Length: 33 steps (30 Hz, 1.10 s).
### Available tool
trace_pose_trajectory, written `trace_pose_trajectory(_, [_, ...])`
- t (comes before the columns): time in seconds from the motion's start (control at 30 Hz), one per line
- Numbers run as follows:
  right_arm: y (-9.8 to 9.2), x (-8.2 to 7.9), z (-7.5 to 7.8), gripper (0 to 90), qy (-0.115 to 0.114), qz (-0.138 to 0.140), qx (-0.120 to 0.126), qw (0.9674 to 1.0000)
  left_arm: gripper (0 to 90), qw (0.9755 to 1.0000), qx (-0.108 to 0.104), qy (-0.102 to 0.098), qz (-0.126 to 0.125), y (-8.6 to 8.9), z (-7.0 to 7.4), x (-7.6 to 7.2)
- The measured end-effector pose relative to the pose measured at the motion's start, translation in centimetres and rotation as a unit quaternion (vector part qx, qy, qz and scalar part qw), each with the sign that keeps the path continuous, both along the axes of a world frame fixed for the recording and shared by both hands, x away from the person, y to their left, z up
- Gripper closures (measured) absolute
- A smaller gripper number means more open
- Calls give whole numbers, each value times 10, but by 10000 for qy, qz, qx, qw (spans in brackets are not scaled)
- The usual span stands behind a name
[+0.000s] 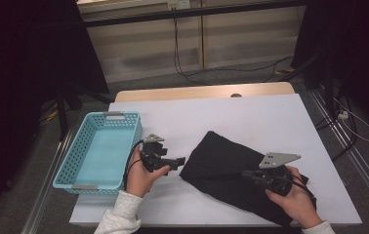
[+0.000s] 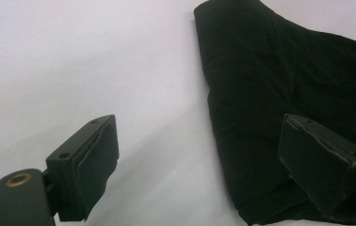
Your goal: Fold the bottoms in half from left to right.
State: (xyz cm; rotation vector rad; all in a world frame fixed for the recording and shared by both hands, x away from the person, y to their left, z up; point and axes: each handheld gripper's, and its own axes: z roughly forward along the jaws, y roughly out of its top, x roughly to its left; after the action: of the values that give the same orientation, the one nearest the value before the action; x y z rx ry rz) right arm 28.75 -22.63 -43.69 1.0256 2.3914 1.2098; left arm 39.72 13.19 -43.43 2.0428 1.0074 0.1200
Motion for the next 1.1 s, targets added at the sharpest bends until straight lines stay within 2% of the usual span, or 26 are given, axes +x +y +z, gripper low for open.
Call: trace_pose_trajectory(1.1, [-22, -16, 0, 886, 21, -189, 33, 9998, 126, 9999, -27, 98, -41, -4, -1, 2])
